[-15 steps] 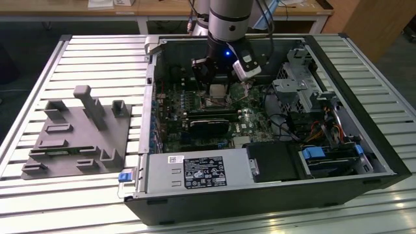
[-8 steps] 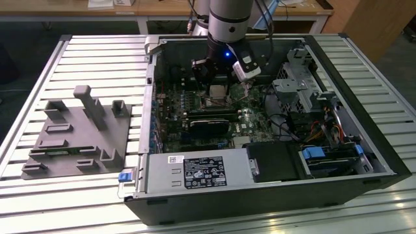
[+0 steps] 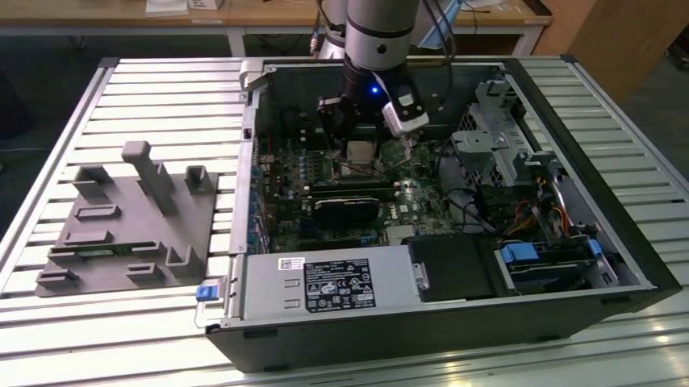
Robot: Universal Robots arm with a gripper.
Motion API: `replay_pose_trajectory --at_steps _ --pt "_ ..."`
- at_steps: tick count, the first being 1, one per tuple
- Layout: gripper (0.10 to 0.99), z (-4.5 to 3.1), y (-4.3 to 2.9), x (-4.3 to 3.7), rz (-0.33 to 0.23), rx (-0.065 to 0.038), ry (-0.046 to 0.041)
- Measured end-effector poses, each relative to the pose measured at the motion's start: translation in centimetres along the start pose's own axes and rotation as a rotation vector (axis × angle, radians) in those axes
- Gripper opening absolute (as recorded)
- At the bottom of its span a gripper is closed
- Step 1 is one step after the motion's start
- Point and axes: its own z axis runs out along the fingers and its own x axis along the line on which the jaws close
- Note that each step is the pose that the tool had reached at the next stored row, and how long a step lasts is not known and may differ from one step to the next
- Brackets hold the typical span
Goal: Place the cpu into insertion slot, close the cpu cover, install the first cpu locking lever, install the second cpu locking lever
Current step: 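Place the cpu into insertion slot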
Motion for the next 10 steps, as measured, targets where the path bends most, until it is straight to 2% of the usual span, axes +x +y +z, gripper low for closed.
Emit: replay_pose_trajectory --at_steps 10 --pt "0.541 0.03 0.0 0.0 0.149 0.01 -0.0086"
